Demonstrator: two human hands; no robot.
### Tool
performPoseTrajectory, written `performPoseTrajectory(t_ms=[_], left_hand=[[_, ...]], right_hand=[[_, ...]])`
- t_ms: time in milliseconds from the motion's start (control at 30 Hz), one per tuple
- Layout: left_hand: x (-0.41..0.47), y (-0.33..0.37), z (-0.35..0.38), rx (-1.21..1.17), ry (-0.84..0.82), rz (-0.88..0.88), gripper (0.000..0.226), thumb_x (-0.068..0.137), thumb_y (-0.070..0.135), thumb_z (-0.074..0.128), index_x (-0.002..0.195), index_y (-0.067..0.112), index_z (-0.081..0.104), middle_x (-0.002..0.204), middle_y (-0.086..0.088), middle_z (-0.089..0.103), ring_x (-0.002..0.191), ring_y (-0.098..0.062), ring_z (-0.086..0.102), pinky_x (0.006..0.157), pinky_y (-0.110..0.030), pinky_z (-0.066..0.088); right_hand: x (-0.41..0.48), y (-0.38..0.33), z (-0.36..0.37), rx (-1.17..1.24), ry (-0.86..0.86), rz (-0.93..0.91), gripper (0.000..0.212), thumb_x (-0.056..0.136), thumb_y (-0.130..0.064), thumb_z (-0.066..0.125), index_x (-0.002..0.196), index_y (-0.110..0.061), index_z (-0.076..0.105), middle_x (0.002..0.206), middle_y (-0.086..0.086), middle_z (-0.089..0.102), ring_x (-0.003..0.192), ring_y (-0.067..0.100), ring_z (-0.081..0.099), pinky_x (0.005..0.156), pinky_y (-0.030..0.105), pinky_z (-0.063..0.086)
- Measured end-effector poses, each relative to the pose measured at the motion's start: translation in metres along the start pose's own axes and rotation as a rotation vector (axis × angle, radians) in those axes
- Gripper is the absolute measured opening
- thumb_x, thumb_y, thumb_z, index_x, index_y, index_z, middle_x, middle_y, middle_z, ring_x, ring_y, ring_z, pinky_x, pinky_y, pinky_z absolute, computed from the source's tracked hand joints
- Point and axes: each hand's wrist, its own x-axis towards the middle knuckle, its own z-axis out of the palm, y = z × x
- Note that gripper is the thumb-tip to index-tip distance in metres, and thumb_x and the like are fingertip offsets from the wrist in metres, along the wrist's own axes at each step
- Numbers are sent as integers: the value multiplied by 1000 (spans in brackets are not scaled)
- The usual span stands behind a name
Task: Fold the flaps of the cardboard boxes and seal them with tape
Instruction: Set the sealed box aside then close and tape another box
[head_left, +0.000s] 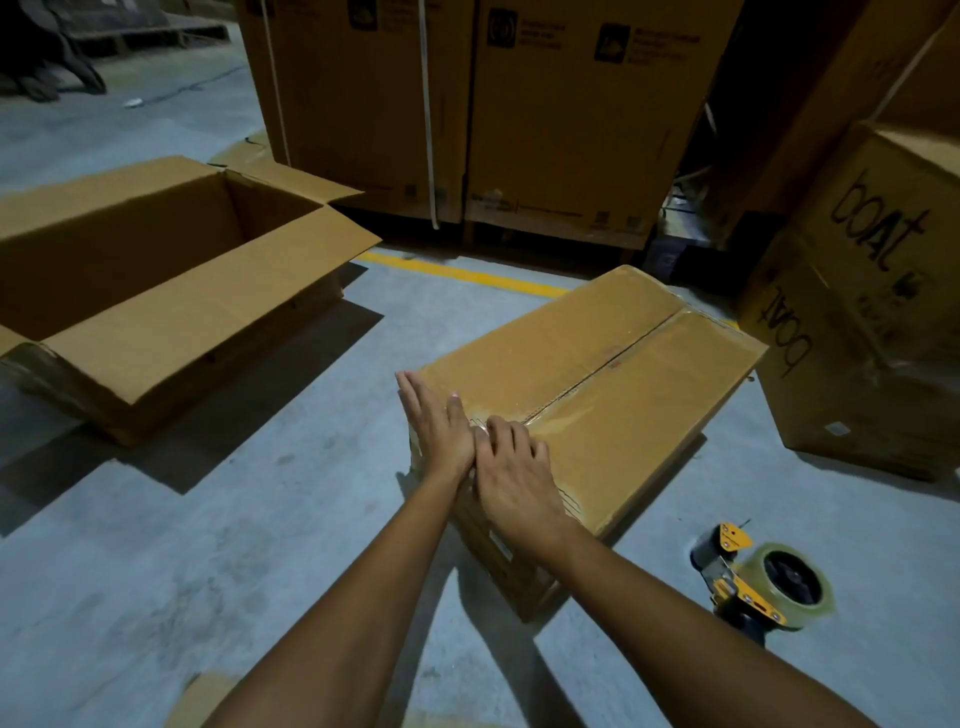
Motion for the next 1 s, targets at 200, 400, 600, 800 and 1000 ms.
performPoseTrajectory(t_ms=[200,400,600,800,1000], left_hand=[[19,11,-26,-28,-79,-185,65,101,36,51,155,18,20,161,-6,22,146,-33,21,118,-49,25],[36,-4,-51,102,-183,-59,60,91,45,65,138,13,45,137,-9,51,125,-30,52,104,-44,46],[42,-14,-43,47,-176,111,62,94,23,67,149,18,40,151,-2,42,138,-17,40,106,-25,34],[36,-6,-49,97,-208,87,62,96,29,65,150,19,37,150,-6,42,136,-23,42,103,-29,37],[-10,2,-65,189,-194,28,65,96,33,64,151,14,35,149,-12,43,133,-31,46,106,-42,44]], right_hand=[[6,2,-17,-38,-153,-40,42,96,-29,49,134,-15,39,137,11,40,121,28,40,98,43,38],[40,-7,-27,95,-40,111,42,100,-47,44,130,-17,47,130,10,47,120,28,45,96,49,42],[38,-14,8,50,-47,59,56,98,-36,52,146,-16,33,152,16,32,137,35,32,111,54,30],[34,8,-9,96,-335,-55,103,87,-37,75,160,-19,5,168,16,-3,154,38,-2,124,49,5],[-50,25,-30,3,-188,2,77,96,-72,15,152,-23,36,164,10,27,152,27,24,124,55,12]])
